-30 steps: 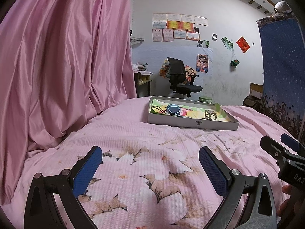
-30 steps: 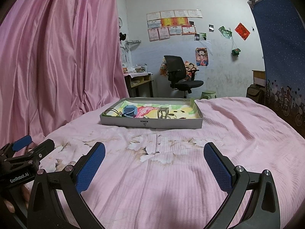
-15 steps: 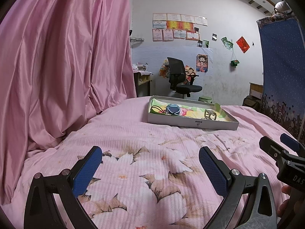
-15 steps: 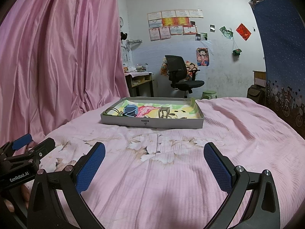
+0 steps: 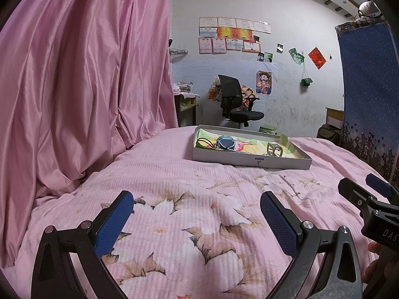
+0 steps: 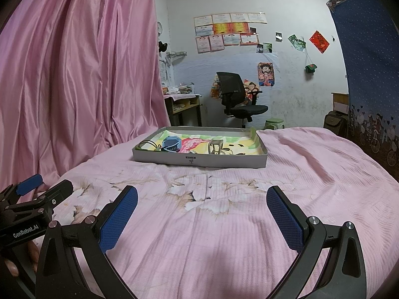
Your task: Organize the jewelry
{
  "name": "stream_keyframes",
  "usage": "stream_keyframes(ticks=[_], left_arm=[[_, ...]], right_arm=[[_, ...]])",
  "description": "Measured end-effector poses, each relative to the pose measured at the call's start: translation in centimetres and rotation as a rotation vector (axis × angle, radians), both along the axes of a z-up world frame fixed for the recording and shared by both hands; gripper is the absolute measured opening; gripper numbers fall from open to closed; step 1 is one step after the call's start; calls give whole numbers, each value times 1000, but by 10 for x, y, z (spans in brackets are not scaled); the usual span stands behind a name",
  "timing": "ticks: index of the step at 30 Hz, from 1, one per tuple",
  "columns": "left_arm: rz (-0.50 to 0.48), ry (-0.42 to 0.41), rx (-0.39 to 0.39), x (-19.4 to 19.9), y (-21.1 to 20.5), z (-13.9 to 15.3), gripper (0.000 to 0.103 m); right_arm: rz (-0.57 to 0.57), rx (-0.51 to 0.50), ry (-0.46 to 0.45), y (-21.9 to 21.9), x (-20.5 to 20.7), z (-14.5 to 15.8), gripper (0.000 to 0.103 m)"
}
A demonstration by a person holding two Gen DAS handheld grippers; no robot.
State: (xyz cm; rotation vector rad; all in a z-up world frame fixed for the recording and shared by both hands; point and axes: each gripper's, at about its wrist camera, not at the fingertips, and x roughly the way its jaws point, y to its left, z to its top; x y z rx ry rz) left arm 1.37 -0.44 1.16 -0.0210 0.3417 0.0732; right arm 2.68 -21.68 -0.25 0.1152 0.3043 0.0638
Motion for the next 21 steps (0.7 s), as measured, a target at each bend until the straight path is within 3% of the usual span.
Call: stream_keyframes(ticks=[21], left_arm=[[0, -1, 3, 0, -1, 0, 102]], right_arm=[[0, -1, 1, 1, 0, 1, 102]])
